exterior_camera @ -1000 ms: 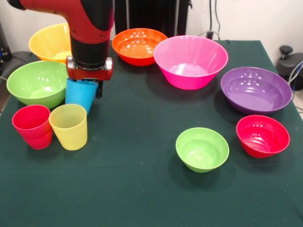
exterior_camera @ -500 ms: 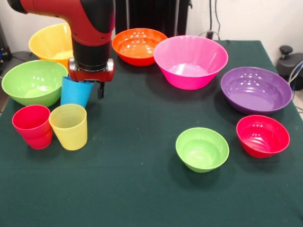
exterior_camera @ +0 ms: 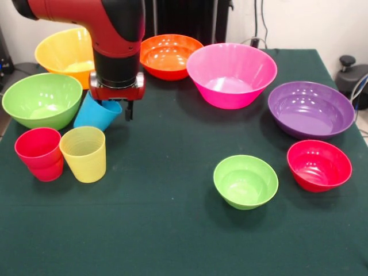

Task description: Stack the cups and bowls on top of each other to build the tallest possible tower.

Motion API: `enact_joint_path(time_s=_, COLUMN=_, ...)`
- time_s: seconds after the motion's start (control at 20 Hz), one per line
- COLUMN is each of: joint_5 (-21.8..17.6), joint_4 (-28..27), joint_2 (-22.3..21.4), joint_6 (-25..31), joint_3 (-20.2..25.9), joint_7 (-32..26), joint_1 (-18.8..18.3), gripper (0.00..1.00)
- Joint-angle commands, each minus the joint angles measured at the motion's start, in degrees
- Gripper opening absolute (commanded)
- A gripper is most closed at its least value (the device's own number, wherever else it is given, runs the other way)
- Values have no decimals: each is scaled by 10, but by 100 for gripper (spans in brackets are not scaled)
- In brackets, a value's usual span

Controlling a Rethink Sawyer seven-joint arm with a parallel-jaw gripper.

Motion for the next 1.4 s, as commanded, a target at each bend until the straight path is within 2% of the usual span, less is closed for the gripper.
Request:
enact_joint_path(time_s=0.05, joint_5=10, joint_4=-20, joint_2=20, joint_6=67, joint_3=55, joint_7=-44, joint_1=12, gripper=100)
enact_joint_path(time_s=0.3, joint_5=8, joint_4=-29, joint_2=18, joint_6=83, joint_3=52, joint_7=-44, joint_1=18, gripper=100)
enact_joint_path(time_s=0.55, joint_5=-14, joint_4=-37, joint_2=15, joint_6=77, joint_3=40, joint_7=-47, joint_1=26, gripper=100)
enact_joint_path(time_s=0.6, joint_5=-21, joint_4=-37, joint_2=14, joint_6=71, joint_3=38, joint_7=-47, joint_1=28, gripper=0)
enact_joint_path(time_s=0.75, joint_5=-39, joint_4=-38, joint_2=14, joint_6=50, joint_3=32, joint_7=-49, joint_1=32, gripper=0)
enact_joint_path(time_s=1.05, joint_5=-34, joint_4=-46, joint_2=17, joint_6=63, joint_3=37, joint_7=-52, joint_1=33, gripper=0)
enact_joint_path(time_s=1.25, joint_5=-22, joint_4=-52, joint_2=19, joint_6=82, joint_3=37, joint_7=-47, joint_1=37, gripper=0)
enact_joint_path(time_s=1.4, joint_5=5, joint_4=-55, joint_2=14, joint_6=118, joint_3=45, joint_7=-39, joint_1=40, gripper=0)
